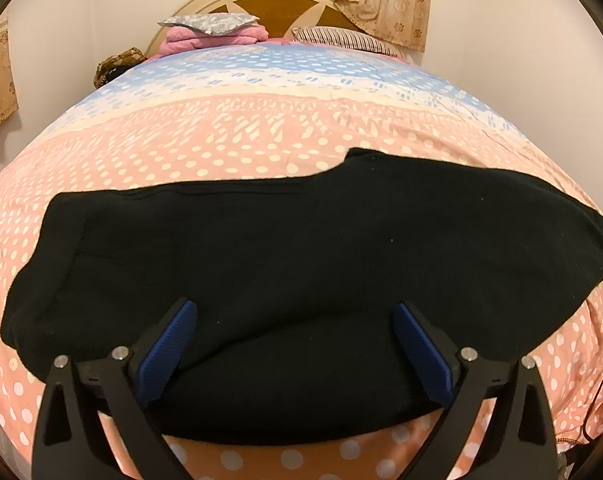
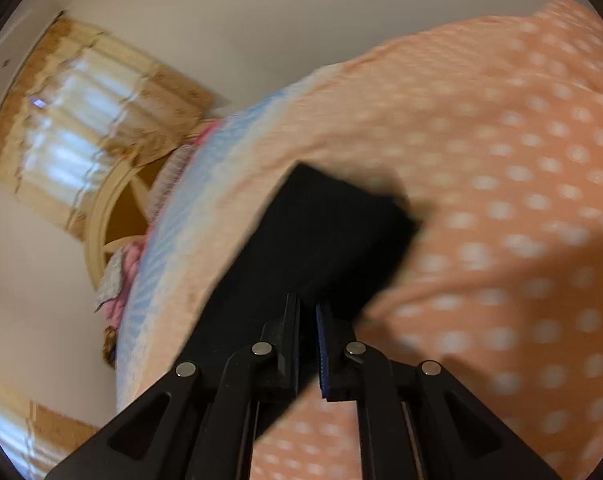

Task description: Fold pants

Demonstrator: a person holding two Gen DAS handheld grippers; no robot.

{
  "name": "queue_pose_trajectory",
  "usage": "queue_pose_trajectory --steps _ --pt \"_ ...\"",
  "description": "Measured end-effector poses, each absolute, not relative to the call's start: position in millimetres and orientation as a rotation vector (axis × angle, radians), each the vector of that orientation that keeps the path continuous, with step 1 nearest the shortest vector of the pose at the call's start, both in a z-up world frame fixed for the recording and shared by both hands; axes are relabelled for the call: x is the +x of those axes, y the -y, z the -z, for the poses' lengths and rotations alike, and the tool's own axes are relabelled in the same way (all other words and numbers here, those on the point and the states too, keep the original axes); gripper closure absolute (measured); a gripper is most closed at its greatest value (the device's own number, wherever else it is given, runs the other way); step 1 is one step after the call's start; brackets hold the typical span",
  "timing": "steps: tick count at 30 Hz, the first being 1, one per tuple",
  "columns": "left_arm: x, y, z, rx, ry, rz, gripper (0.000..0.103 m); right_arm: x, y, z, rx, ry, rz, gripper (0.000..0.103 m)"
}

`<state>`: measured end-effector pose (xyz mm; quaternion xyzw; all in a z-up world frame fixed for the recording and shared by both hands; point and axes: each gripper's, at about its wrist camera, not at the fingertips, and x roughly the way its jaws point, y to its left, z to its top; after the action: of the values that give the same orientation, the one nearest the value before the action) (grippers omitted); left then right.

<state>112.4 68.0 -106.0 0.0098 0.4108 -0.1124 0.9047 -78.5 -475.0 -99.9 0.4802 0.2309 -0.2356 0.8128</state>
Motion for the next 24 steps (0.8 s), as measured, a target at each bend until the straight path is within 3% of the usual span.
queue_pose_trajectory --steps 7,8,10,11,12,15,16,17,18,24 --pt "100.9 -65.2 89.3 0.063 -0.807 0.275 0.003 -98.5 481.1 64.3 0.946 -0.436 0.632 0.094" --pt "97.0 -63.7 83.6 0.055 -0.788 0.292 0.003 -95.3 474.6 60.2 0.942 -0.446 0.600 0.089" --pt "91.5 -59.7 72.2 0.037 -0.751 0.323 0.003 -84.7 452.3 57.5 0.939 -0.478 0.510 0.053" --pt "88.7 -54.9 65.9 0.026 -0.732 0.347 0.003 -76.8 437.6 57.4 0.929 -0.497 0.462 0.029" --pt "88.3 -50.8 62.8 0.025 -0.724 0.362 0.003 -67.7 418.2 57.3 0.899 -0.504 0.420 0.027" --pt "89.0 -27.2 57.8 0.047 -0.710 0.409 0.003 -38.6 363.7 50.2 0.717 -0.504 0.286 0.031" --pt "89.5 -18.1 57.9 0.048 -0.710 0.431 0.003 -25.9 346.7 46.9 0.649 -0.511 0.245 0.038" --pt "89.6 -11.5 58.5 0.046 -0.711 0.452 0.003 -7.6 323.7 44.2 0.561 -0.546 0.185 0.056" --pt "92.4 -4.2 58.6 0.050 -0.715 0.478 0.003 4.7 309.2 44.8 0.521 -0.575 0.142 0.065" --pt "91.2 17.7 94.1 0.165 -0.814 0.452 0.003 51.8 233.5 78.3 0.297 -0.798 -0.027 0.065"
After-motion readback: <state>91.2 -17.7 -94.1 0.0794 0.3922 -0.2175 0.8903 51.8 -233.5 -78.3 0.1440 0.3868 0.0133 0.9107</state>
